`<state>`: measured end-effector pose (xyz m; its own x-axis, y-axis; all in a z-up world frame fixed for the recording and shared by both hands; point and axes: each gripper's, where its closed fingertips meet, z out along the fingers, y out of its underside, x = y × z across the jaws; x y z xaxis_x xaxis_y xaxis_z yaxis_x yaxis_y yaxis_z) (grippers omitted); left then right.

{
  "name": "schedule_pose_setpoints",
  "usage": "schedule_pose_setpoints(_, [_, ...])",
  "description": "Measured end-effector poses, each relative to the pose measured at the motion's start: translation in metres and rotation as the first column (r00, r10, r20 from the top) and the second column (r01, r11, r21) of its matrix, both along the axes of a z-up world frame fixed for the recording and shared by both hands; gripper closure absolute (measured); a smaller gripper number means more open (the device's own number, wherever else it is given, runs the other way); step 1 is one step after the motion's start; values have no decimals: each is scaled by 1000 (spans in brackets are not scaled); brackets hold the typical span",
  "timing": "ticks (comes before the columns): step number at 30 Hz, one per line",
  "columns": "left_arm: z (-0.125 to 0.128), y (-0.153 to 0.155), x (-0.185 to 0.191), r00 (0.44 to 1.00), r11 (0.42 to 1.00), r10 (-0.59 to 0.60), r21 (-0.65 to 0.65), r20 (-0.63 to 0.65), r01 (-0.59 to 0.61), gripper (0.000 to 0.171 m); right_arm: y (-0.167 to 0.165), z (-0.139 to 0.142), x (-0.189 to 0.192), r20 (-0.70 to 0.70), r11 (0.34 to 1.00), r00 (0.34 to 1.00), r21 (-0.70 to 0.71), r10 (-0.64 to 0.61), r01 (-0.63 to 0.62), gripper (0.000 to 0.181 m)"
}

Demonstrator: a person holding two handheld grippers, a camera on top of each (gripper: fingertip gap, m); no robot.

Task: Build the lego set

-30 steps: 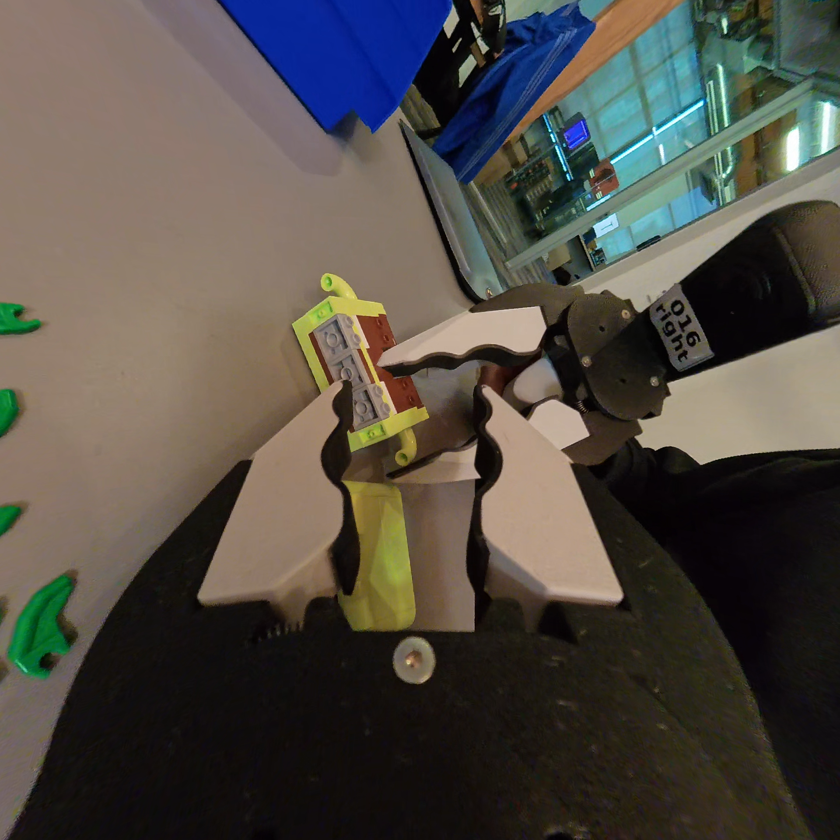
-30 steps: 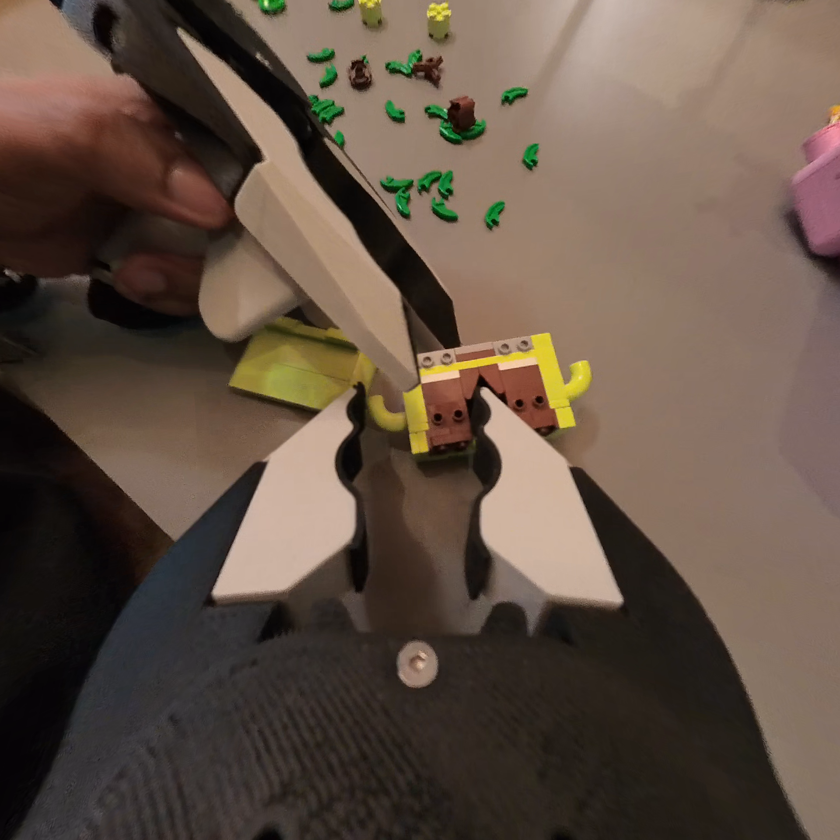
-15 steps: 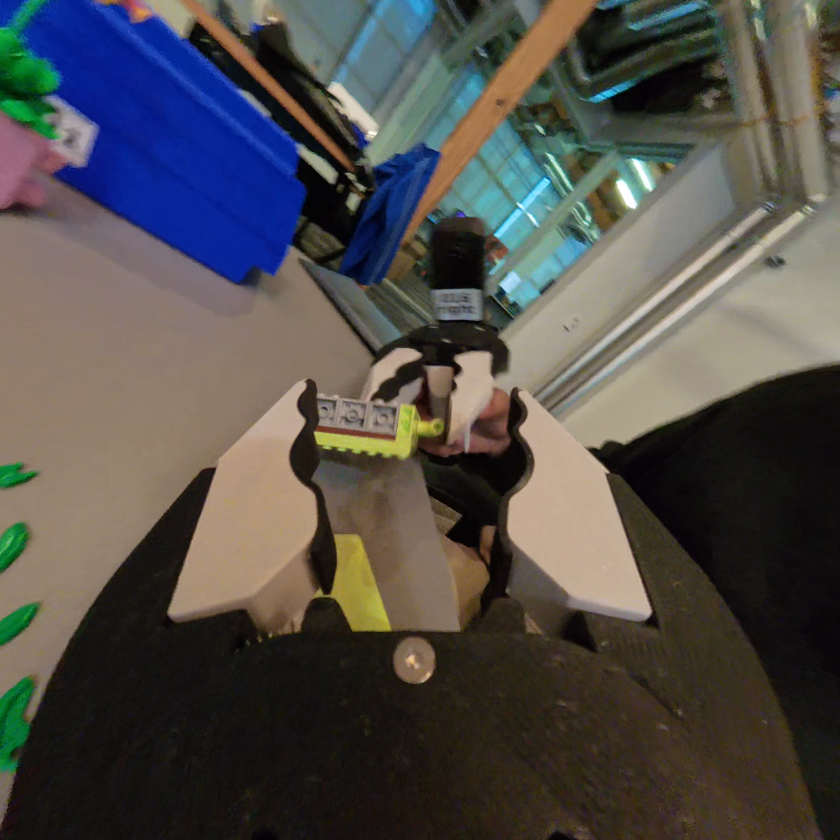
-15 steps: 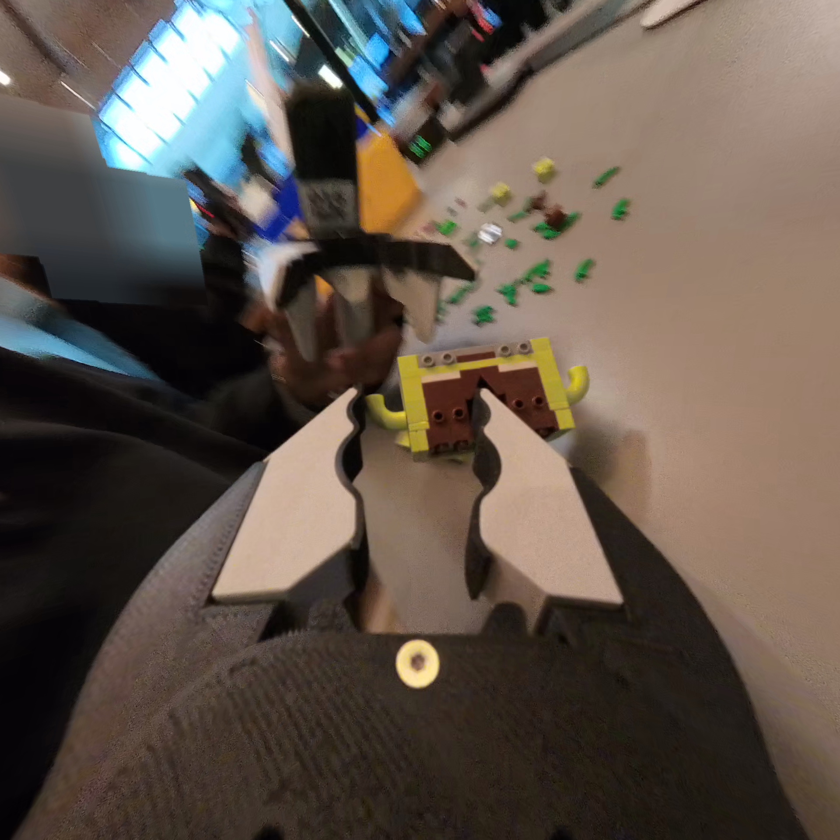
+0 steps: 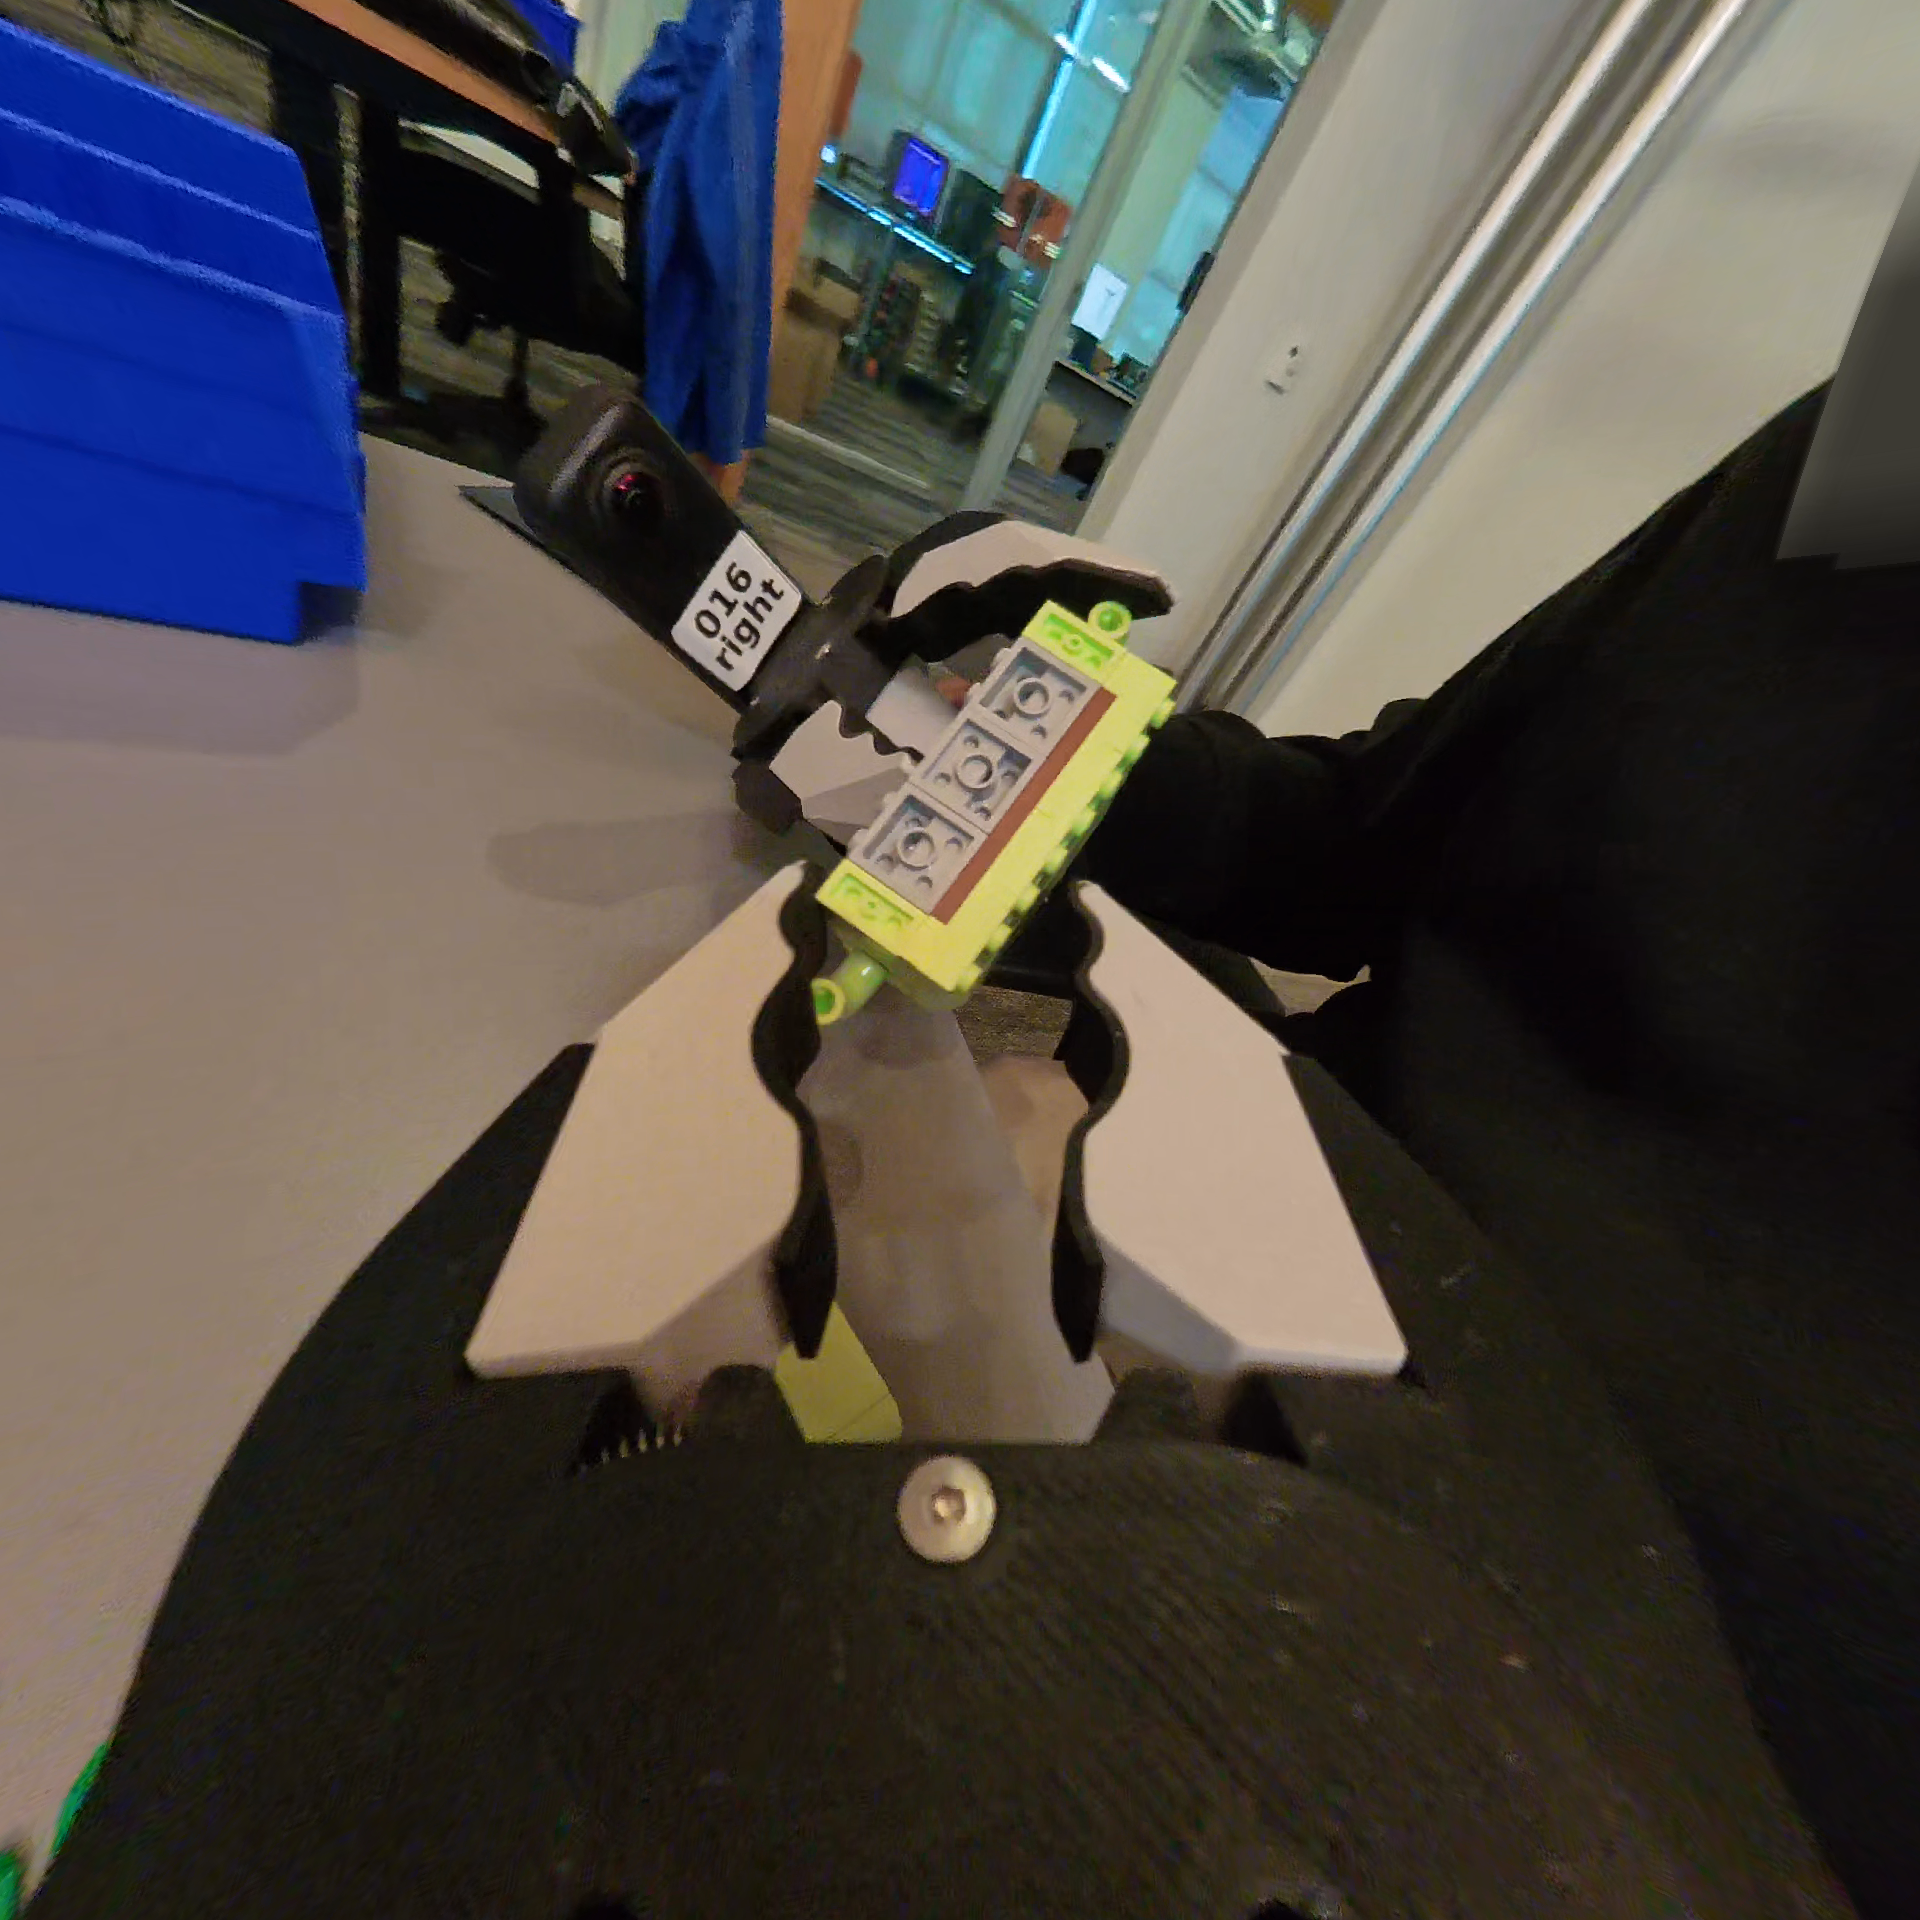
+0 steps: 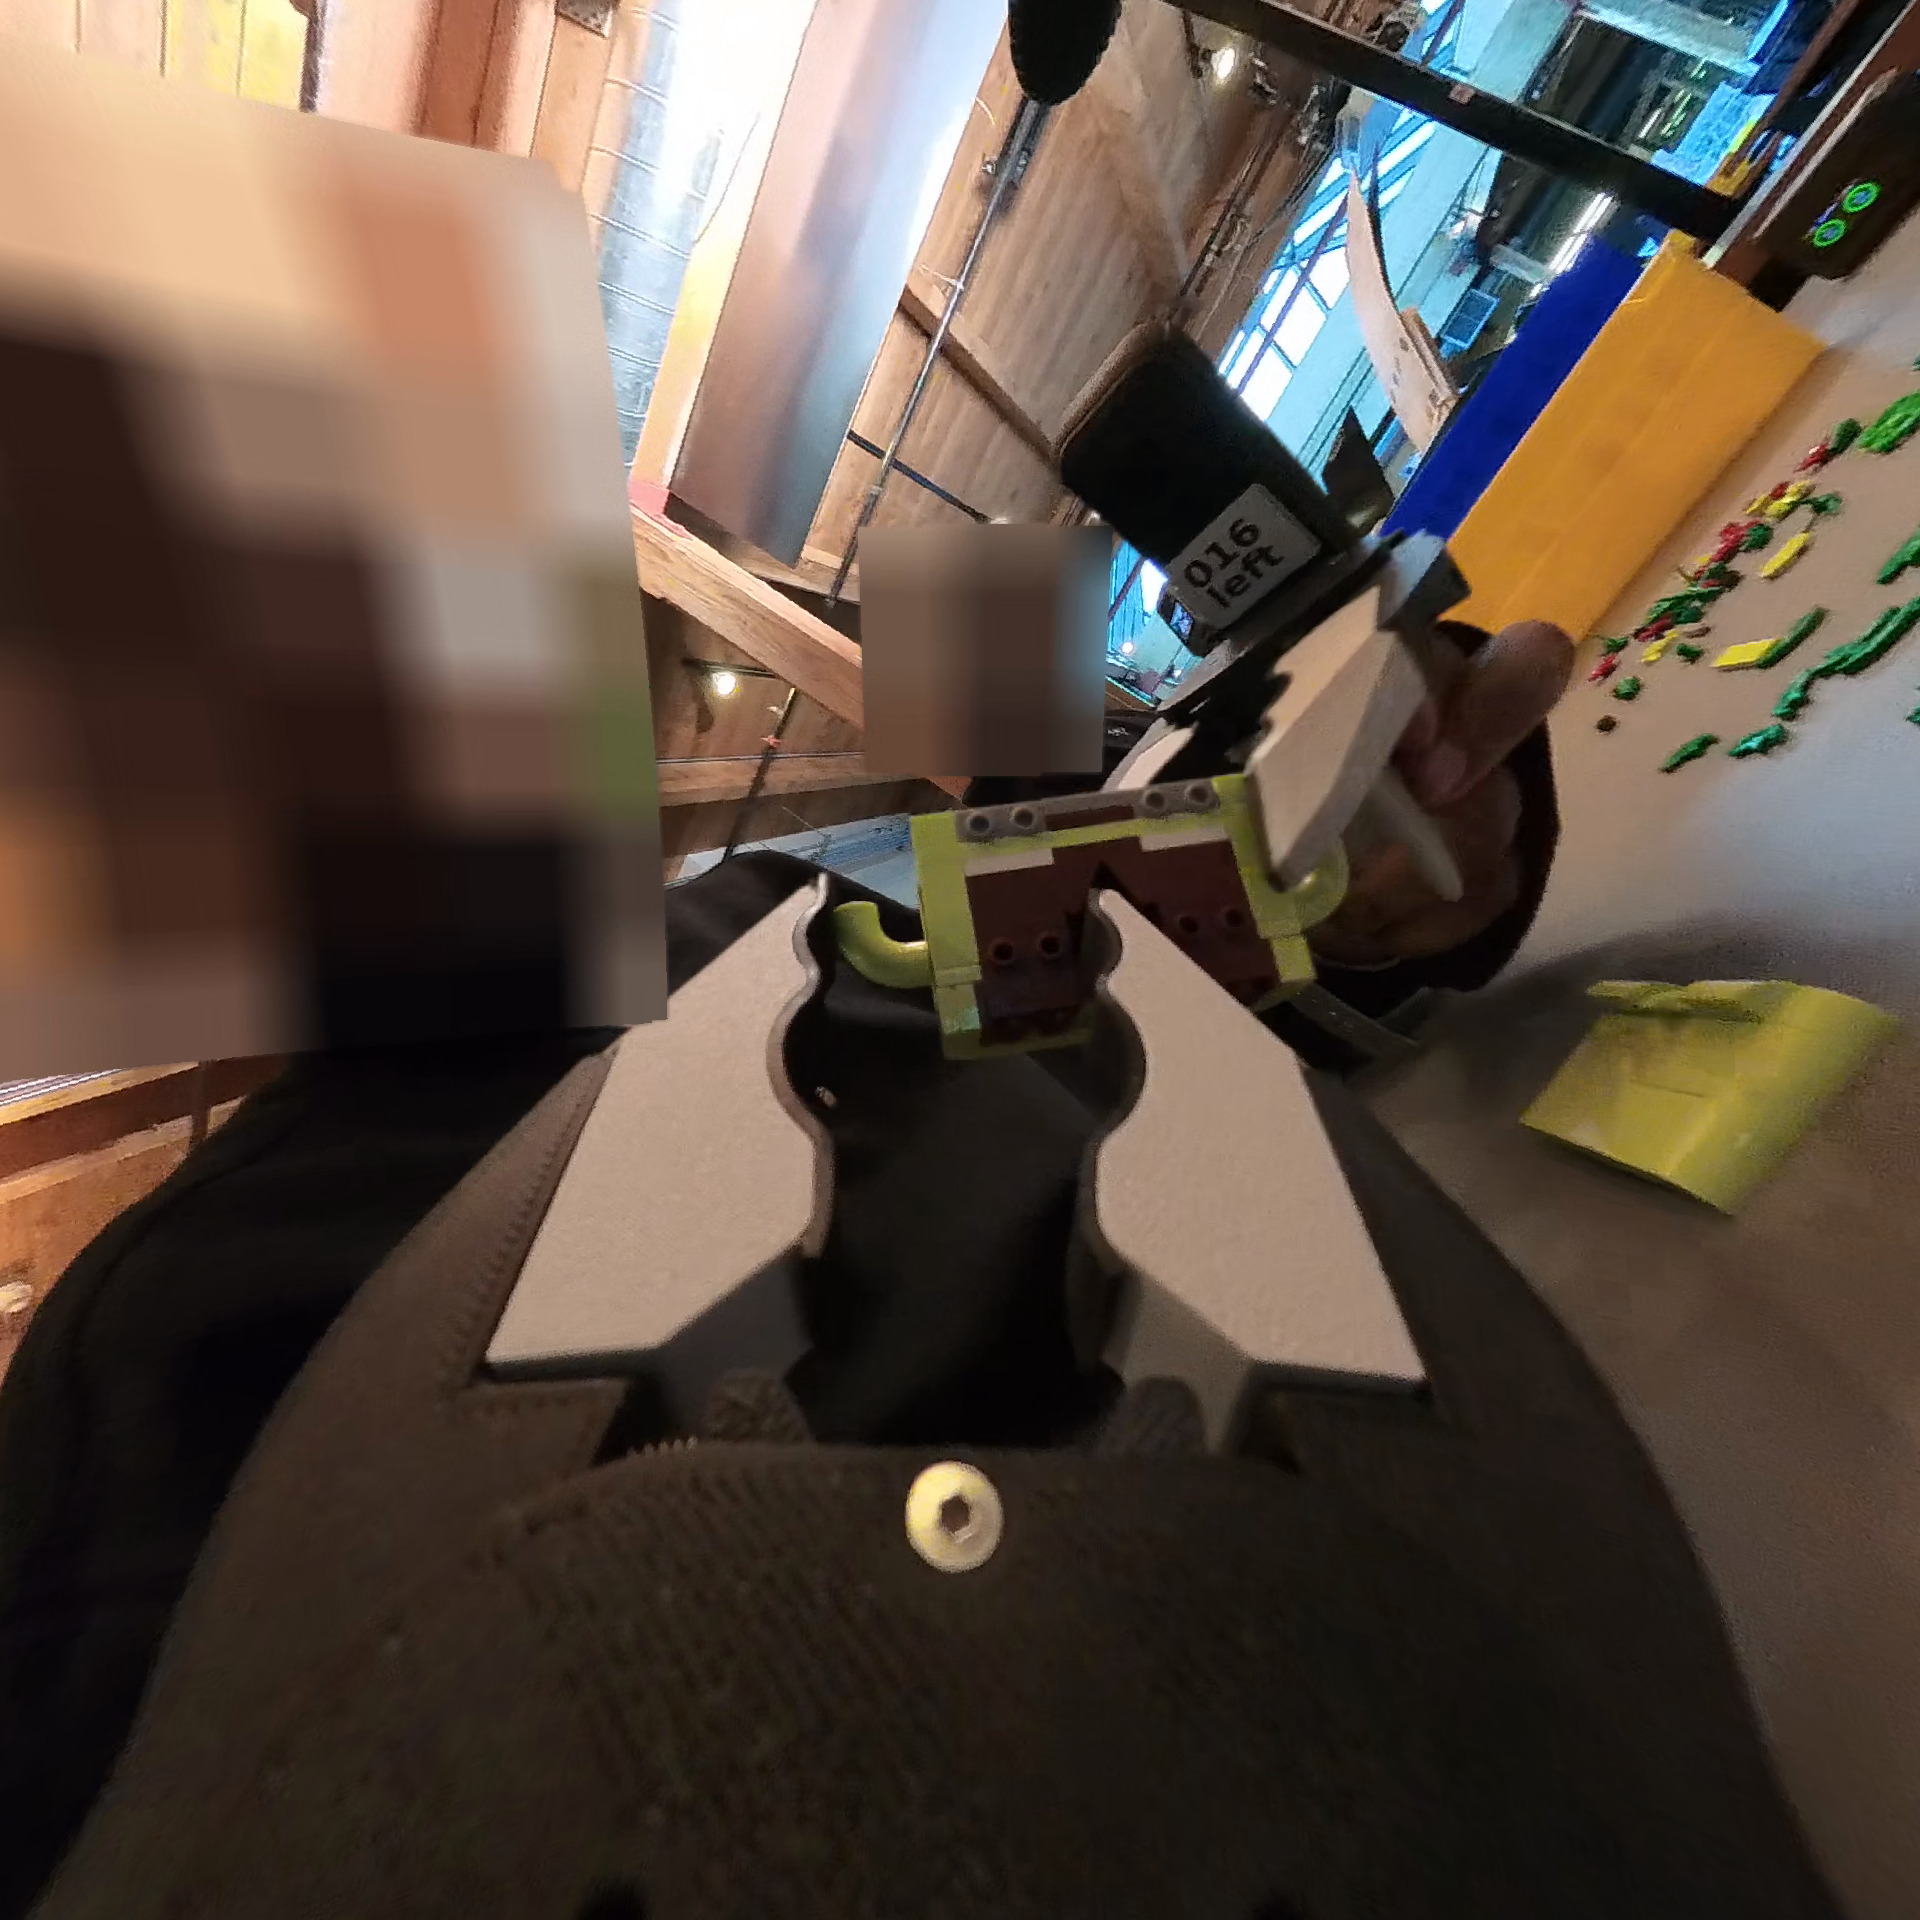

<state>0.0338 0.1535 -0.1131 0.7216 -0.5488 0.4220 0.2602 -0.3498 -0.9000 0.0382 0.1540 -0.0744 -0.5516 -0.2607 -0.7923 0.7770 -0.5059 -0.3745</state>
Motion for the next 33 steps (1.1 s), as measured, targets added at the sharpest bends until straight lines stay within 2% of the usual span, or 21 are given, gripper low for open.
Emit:
schedule_pose_setpoints(4, [-1, 3, -6, 999, 1000, 30, -1, 19, -30, 135, 5, -2, -7, 9, 1000, 999, -4, -31, 31, 136])
schedule_pose_setpoints(12, [-19, 14, -27, 988, 984, 149, -91, -33, -151, 133, 16, -16, -25, 45, 991, 991, 48, -129, 127, 130])
schedule_pose_setpoints(19, [-23, 17, -34, 985, 981, 164, -119, 61, -156, 134, 24, -18, -30, 91, 990, 986, -3, -139, 139, 124])
schedule_pose_setpoints(23, [-31, 20, -41, 975, 967, 210, -161, 70, -197, 137, 27, -27, -35, 112, 983, 977, 48, -181, 177, 125])
schedule_pose_setpoints(25, [-35, 21, -42, 974, 961, 219, -182, 57, -206, 137, 26, -34, -38, 125, 977, 972, 94, -200, 189, 132])
schedule_pose_setpoints(33, [-48, 24, -48, 966, 937, 259, -242, 0, -251, 138, 27, -46, -46, 156, 963, 968, 215, -198, 162, 134])
